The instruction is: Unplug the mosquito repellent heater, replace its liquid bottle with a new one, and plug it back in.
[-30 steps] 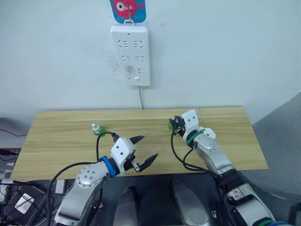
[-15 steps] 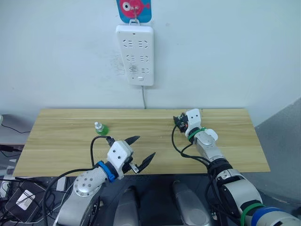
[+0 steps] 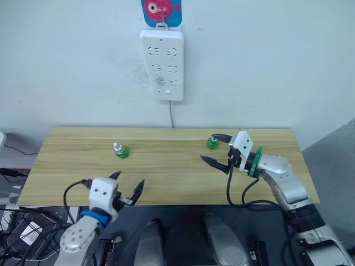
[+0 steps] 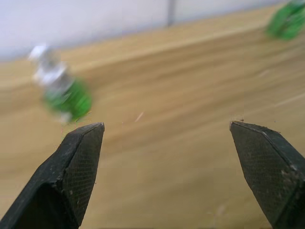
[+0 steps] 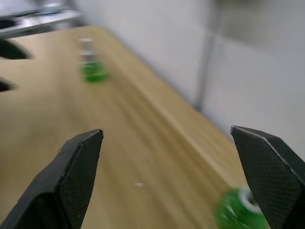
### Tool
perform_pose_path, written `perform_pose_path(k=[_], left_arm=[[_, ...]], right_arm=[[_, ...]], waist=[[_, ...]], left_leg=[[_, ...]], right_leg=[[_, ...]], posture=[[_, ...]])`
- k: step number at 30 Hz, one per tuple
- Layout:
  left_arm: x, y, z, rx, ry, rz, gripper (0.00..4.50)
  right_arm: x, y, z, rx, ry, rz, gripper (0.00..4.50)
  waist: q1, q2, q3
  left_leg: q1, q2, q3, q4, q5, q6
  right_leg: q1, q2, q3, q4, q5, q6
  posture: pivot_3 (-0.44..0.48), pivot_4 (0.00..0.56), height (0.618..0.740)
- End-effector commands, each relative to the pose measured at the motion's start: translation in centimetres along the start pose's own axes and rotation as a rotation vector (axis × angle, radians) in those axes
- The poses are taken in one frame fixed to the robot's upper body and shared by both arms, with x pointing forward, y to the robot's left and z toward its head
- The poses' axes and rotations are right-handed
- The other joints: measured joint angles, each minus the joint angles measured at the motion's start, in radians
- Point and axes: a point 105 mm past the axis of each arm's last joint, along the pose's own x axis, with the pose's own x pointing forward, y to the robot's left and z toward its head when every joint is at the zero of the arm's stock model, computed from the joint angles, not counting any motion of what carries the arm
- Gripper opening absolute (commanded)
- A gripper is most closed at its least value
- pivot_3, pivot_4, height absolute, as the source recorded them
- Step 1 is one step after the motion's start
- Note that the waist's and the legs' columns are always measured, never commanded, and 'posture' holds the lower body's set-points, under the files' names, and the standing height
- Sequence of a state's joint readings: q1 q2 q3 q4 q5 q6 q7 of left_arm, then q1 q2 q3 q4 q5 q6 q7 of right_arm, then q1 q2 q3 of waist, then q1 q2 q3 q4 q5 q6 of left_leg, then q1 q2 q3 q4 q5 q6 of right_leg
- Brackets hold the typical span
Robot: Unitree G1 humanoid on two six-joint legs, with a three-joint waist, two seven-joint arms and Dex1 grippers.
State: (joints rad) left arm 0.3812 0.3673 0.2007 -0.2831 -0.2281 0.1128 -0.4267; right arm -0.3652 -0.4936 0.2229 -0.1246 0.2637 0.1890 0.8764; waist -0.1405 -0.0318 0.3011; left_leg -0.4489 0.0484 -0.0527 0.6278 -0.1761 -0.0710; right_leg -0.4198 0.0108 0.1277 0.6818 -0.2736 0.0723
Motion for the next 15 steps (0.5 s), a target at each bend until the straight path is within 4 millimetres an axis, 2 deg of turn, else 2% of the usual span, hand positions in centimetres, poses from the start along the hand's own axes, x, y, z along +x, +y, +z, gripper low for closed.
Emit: perform_pose_path(k=[1, 4, 5, 8, 10, 15], left_arm=[[-0.2, 1.4, 0.1, 0.022, -0.031, 0.055, 4.50], [0.9, 2.5, 0.0, 0.029, -0.047, 0.090, 4.50], [1.3, 2.7, 0.2, 0.040, -0.058, 0.090, 4.50], [2.9, 4.1, 0.6, 0.044, -0.078, 0.119, 4.50], [3.4, 4.4, 0.9, 0.046, -0.087, 0.114, 4.50], [6.8, 7.1, 1.4, 0.066, -0.107, 0.161, 4.50]], right_arm=[[0.3, 2.1, 1.6, 0.025, 0.002, 0.129, 4.47], [1.1, 2.9, 2.3, 0.030, 0.020, 0.148, 4.47], [1.4, 2.9, 2.5, 0.027, 0.028, 0.137, 4.47], [2.3, 2.3, 2.7, 0.089, 0.074, 0.048, 4.47], [2.3, 2.6, 3.3, 0.095, 0.080, 0.053, 4.47], [2.2, 4.2, 4.3, 0.153, 0.093, 0.066, 4.47]], waist=[[0.002, 0.000, 0.000], [0.010, -0.001, 0.000], [0.012, -0.001, 0.001], [0.019, -0.001, 0.006], [0.023, 0.000, 0.010], [0.031, 0.006, 0.046]], left_leg=[[0.000, 0.000, 0.000, 0.000, 0.000, 0.000], [0.000, -0.001, 0.001, 0.001, 0.001, -0.001], [0.000, -0.001, 0.002, 0.001, 0.001, -0.001], [0.000, -0.001, 0.003, 0.001, 0.002, -0.001], [0.000, 0.000, 0.003, 0.001, 0.002, -0.001], [-0.001, 0.001, 0.000, -0.001, 0.002, -0.002]], right_leg=[[0.000, 0.000, 0.000, 0.000, 0.000, 0.000], [0.000, -0.001, 0.001, -0.001, 0.000, 0.000], [0.000, -0.001, 0.001, -0.001, 0.000, 0.000], [-0.001, -0.001, 0.003, -0.001, -0.001, -0.002], [-0.001, 0.000, 0.003, -0.001, 0.000, -0.001], [-0.003, 0.002, 0.001, 0.000, 0.000, 0.000]], posture=[[-0.130, 0.275, 0.733], [-0.121, 0.303, 0.733], [-0.128, 0.328, 0.733], [-0.146, 0.361, 0.733], [-0.160, 0.390, 0.733], [-0.182, 0.459, 0.733]])
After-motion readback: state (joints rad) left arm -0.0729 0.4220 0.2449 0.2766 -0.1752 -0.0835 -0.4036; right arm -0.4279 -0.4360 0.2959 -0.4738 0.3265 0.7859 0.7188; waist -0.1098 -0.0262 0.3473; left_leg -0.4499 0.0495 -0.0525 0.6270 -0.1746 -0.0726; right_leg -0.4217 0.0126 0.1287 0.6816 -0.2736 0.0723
